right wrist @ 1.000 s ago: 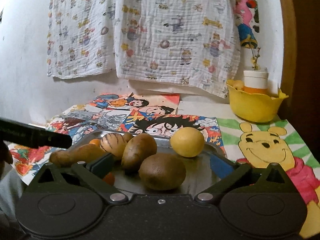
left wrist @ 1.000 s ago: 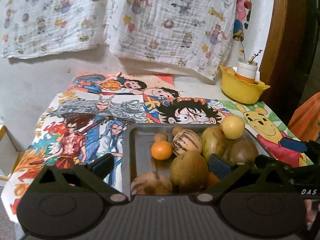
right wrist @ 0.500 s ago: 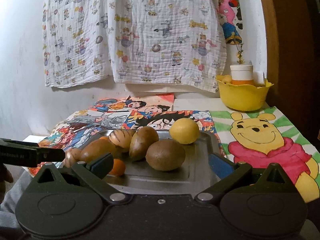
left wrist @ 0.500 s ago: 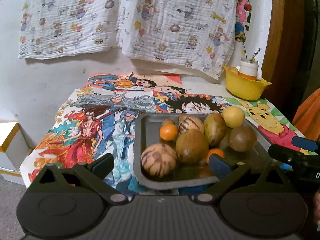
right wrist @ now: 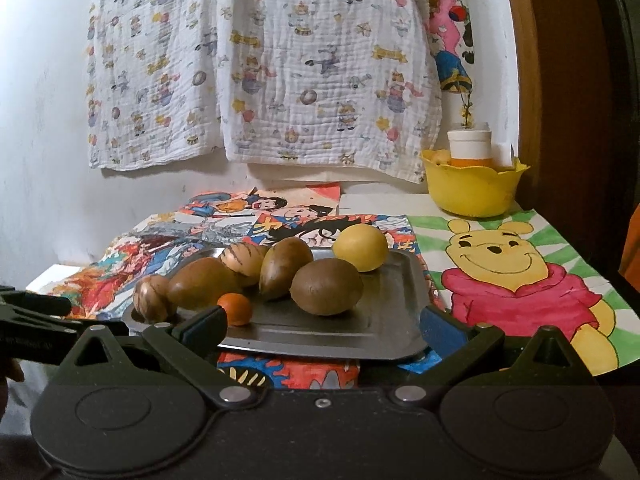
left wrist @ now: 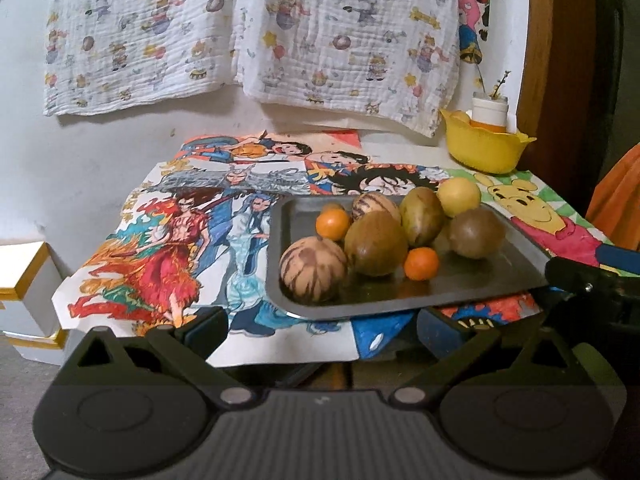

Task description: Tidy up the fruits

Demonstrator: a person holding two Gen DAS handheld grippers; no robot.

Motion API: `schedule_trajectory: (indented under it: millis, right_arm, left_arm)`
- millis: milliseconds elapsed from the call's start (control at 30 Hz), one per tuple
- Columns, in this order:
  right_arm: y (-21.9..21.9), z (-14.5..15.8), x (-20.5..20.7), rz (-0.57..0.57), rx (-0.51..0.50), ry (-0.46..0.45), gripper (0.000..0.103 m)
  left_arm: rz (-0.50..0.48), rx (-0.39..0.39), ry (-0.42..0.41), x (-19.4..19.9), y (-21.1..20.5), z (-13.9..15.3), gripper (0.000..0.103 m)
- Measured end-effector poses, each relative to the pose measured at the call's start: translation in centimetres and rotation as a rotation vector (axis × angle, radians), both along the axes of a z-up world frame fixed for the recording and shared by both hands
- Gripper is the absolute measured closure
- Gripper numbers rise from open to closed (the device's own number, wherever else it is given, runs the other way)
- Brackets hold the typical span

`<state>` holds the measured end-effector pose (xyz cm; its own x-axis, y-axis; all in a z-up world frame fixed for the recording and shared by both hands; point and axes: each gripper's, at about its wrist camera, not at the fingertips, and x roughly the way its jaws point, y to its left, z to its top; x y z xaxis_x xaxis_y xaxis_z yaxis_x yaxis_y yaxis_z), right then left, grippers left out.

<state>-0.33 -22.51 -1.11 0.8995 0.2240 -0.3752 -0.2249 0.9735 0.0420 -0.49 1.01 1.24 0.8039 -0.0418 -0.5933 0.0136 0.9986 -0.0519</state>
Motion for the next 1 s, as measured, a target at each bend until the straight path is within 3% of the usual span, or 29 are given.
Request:
schedule_trajectory:
  millis: [1000]
  right_arm:
    - [0.5,-1.3,-0.4,-0.006,-0.005,0.088,0.001]
  left_arm:
    - [0.007,0.025,0.003,-0.6,-0.3,-0.2,0.000]
